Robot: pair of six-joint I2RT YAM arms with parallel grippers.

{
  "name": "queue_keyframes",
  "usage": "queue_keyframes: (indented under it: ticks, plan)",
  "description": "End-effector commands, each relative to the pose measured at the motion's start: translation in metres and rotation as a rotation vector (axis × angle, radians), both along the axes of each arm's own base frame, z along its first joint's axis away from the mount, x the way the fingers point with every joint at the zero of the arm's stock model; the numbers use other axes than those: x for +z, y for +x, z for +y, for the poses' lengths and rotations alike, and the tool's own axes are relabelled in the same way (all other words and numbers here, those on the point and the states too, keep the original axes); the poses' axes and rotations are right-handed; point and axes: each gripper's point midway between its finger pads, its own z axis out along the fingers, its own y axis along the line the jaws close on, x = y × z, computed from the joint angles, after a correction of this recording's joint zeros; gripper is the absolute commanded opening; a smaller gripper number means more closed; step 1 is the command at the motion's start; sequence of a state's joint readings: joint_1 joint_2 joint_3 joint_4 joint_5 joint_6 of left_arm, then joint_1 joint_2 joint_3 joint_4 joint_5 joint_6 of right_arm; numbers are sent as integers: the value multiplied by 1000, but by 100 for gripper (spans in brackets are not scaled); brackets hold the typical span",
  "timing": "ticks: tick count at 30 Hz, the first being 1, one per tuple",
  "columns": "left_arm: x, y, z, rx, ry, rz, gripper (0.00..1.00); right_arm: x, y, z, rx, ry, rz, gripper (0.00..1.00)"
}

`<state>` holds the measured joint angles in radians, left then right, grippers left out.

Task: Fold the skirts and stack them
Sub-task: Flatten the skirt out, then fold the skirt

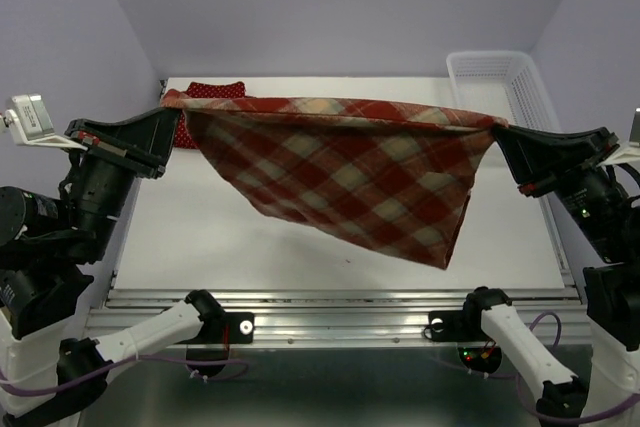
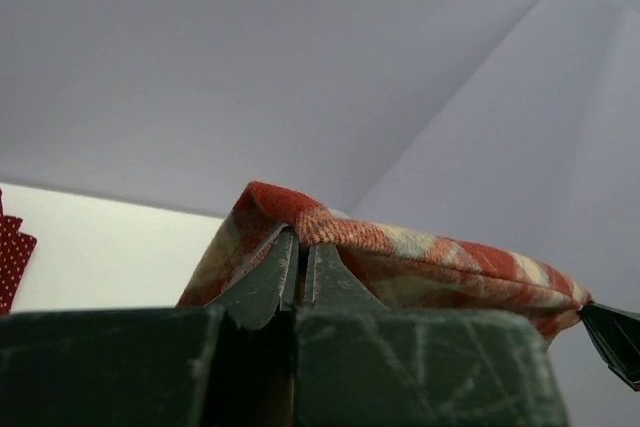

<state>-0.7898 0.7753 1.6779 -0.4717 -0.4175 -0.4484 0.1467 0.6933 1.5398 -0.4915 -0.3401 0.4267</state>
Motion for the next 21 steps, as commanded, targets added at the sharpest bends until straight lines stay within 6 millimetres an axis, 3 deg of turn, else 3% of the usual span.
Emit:
queue_keyframes:
  ticks: [1,4,5,7,8,9,11,13,14,15,17,18,19,20,21]
  plan:
    - [29,4,14,82,-35,-89,0,-20,25,-7,-62,-1,90,1]
    - [5,38,-9,126,20,-8,0,-50,56,-9,-99,-5,189,1]
    - [-13,54,-13,172,36,47,0,-64,69,-11,-123,-6,233,1]
    - [-42,85,-33,219,108,113,0,-113,108,-10,-151,-22,367,1]
    - [-66,101,-41,239,149,161,0,-132,122,-11,-170,-23,414,1]
    - [-84,127,-41,280,181,196,0,-173,139,-9,-177,-37,505,1]
    - [-143,169,-61,202,276,292,0,-231,175,-10,-215,-49,629,1]
    - [-174,210,-57,126,287,309,0,-256,200,-14,-263,-56,664,1]
    - [-206,226,-56,110,312,353,0,-284,219,-14,-276,-89,724,1]
    - [-242,252,-58,107,342,413,0,-297,231,-20,-299,-99,746,1]
    - [-257,288,-51,128,366,420,0,-301,261,-24,-302,-121,733,1]
    - [-298,314,-54,108,408,503,0,-311,286,-29,-311,-119,747,1]
    - [-310,329,-54,93,416,529,0,-327,295,-31,-300,-130,769,1]
    - [-291,349,-55,66,398,493,0,-318,309,-25,-267,-138,735,1]
    - [-336,368,-57,41,432,589,0,-338,329,-31,-280,-141,762,1]
